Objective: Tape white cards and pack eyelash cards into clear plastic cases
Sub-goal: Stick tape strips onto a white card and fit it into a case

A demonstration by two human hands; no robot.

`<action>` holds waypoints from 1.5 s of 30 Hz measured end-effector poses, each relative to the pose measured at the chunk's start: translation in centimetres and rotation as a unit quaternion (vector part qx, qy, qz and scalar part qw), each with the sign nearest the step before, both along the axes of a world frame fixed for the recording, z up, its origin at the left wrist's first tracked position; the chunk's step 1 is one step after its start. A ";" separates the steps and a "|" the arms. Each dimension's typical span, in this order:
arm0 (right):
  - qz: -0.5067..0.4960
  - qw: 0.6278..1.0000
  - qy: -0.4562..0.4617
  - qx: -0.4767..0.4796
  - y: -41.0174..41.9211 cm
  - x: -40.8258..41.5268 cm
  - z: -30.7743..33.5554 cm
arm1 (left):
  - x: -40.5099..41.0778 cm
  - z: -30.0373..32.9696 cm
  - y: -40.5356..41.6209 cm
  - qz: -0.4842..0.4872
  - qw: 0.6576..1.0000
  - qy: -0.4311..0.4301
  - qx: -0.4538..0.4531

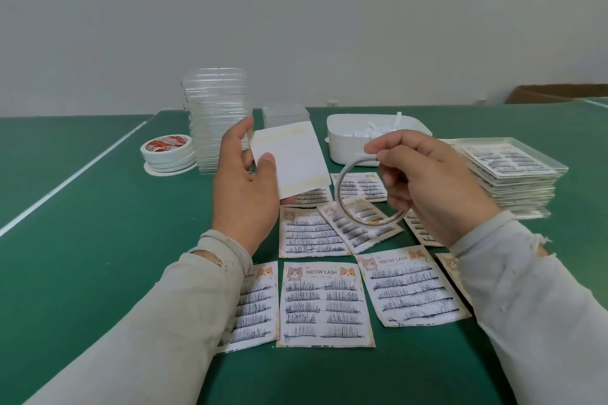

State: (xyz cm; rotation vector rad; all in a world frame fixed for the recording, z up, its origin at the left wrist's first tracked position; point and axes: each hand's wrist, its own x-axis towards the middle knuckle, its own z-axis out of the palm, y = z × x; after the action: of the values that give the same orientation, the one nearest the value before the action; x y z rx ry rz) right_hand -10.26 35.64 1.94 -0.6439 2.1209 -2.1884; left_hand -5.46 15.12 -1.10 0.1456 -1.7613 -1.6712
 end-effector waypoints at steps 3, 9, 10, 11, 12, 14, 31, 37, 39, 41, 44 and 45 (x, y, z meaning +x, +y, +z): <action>-0.029 0.999 -0.013 0.007 -0.2 -0.1 -0.1 | 0.0 -0.1 0.2 -0.006 1.000 0.003 -0.022; -0.016 0.987 -0.101 -0.127 0.9 -0.9 0.4 | -0.5 -0.4 -0.3 0.038 0.998 -0.023 -0.051; 0.024 0.982 -0.119 -0.145 0.9 -0.9 0.4 | -0.5 -0.5 -0.3 0.036 0.997 -0.036 -0.049; 0.065 0.977 -0.139 -0.151 0.8 -0.8 0.2 | -0.5 -0.5 -0.2 0.032 0.997 -0.049 -0.056; 0.098 0.971 -0.159 -0.148 0.6 -0.7 0.0 | -0.4 -0.5 0.0 0.026 0.996 -0.058 -0.067; 0.135 0.963 -0.187 -0.142 -0.2 -0.4 -0.6 | 0.0 -0.4 0.5 0.002 0.993 -0.058 -0.101; -0.070 0.880 0.210 0.421 0.6 -1.2 -2.6 | -0.5 0.1 -0.2 0.013 1.000 0.002 -0.019; 0.060 0.819 0.234 0.520 -2.8 -2.0 -3.8 | -0.9 -0.2 -0.7 0.031 0.999 0.002 -0.006; 0.060 0.807 0.219 0.545 -2.7 -2.2 -3.6 | -1.0 -0.2 -0.7 0.033 0.999 0.003 -0.004; 0.054 0.805 0.208 0.552 -2.4 -2.3 -3.5 | -1.1 -0.2 -0.7 0.035 0.999 0.003 -0.003; 0.042 0.815 0.203 0.542 -2.0 -2.3 -3.2 | -1.0 -0.2 -0.6 0.034 0.999 0.001 -0.010; 0.038 0.820 0.202 0.534 -2.0 -2.4 -3.1 | -1.0 -0.2 -0.6 0.032 0.999 0.001 -0.011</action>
State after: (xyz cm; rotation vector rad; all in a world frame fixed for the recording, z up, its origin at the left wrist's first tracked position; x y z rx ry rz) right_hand -12.61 33.68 -1.13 -1.0305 2.8985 -0.5297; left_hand -6.46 14.54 -1.33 0.1881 -1.7558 -1.6051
